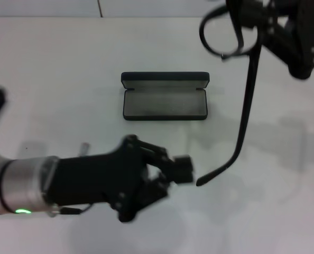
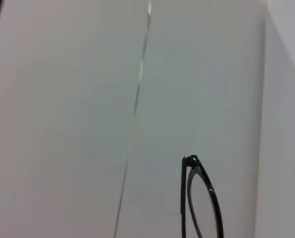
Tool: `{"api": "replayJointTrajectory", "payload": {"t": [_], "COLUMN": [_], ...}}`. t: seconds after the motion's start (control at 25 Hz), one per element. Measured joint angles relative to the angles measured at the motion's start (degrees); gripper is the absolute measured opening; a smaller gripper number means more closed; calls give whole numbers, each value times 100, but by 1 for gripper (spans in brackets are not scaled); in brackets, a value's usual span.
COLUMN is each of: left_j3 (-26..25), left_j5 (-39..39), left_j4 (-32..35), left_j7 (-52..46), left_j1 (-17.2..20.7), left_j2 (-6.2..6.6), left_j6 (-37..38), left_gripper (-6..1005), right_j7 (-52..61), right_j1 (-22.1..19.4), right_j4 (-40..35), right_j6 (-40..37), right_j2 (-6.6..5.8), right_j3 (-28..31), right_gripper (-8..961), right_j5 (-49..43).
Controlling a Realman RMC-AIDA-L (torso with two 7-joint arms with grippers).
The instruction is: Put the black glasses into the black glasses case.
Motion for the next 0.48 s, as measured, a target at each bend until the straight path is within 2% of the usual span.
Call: {"api": "replayJointTrajectory", "payload": {"t": [0.16, 0.28, 0.48], "left_j3": [181, 475, 670], "left_j5": [195, -40, -522], "left_j4": [-223, -530, -628], "left_j7": [132, 456, 734], "left_j1": [-381, -636, -702], "left_j2": [-80, -92, -110], "left_j6": [2, 18, 65], "left_gripper": [85, 85, 85], "right_j7": [-608, -1316, -2248], "right_j1": [346, 763, 1277], "right_j4": [320, 1065, 2219], "right_j6": [92, 253, 281], "right_j2": [28, 31, 31], "right_j3": [-330, -765, -1284], "right_gripper": [27, 27, 27], "right_j5": [441, 971, 1660]}}
